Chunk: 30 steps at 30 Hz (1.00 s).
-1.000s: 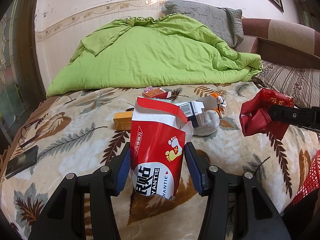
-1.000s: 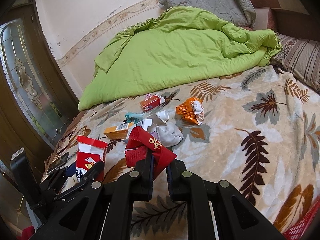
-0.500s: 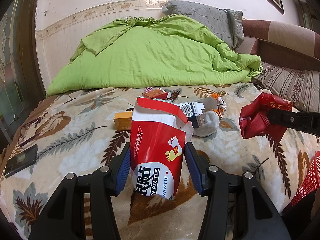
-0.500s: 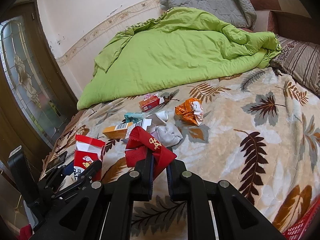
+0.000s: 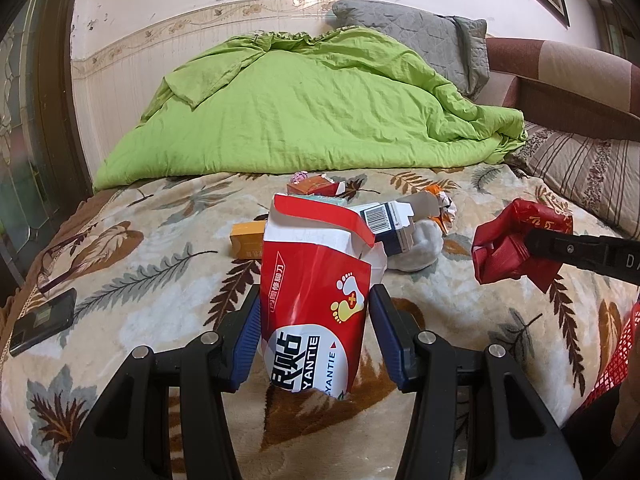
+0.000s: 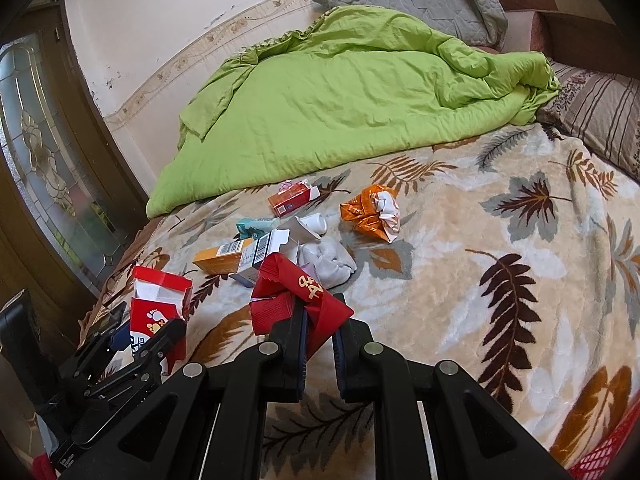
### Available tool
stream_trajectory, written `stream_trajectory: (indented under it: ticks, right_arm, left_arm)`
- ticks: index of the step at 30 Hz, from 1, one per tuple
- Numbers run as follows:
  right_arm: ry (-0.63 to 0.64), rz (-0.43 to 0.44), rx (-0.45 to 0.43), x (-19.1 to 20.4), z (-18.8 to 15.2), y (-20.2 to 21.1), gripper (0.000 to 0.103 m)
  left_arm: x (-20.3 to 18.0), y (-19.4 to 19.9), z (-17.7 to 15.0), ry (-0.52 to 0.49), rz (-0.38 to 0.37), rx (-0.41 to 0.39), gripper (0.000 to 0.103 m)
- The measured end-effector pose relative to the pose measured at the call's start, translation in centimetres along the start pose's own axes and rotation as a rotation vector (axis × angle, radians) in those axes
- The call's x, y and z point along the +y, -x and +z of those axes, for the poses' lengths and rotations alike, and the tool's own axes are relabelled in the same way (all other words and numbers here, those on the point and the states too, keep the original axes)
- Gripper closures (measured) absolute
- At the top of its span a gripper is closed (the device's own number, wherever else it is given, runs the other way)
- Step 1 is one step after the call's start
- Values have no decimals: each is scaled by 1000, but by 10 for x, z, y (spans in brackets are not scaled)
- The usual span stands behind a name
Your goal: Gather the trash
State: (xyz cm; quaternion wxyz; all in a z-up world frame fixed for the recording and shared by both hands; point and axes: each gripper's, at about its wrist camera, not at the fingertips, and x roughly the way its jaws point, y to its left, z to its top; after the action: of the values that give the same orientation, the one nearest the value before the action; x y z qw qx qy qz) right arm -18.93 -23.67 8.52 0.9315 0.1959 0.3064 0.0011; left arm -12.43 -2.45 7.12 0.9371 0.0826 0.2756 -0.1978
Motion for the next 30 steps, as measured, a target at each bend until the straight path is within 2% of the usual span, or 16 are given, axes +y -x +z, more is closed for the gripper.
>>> stream_trajectory:
  ticks: [14,17,23,27,30]
  right_arm:
    - [-6,11,7,1,-1,-5,91]
    - [-14,16,7,1,-1,-4,91]
    - [-55,49,2,-6,-6,18,91]
    - [-86,57,-11,-20,-12,50,91]
    - [-113,35,-29,-39,-16,81,91]
  left_arm:
    - [0,-4,-1,-4,-11,8,52]
    - [-2,-3,-1,1,-38,9,52]
    - [-16,10,-4,-22,-169,12,52]
    - [-39,23,-4,-67,-269,23,52]
    - [-70,38,0,-100,-381,28,52]
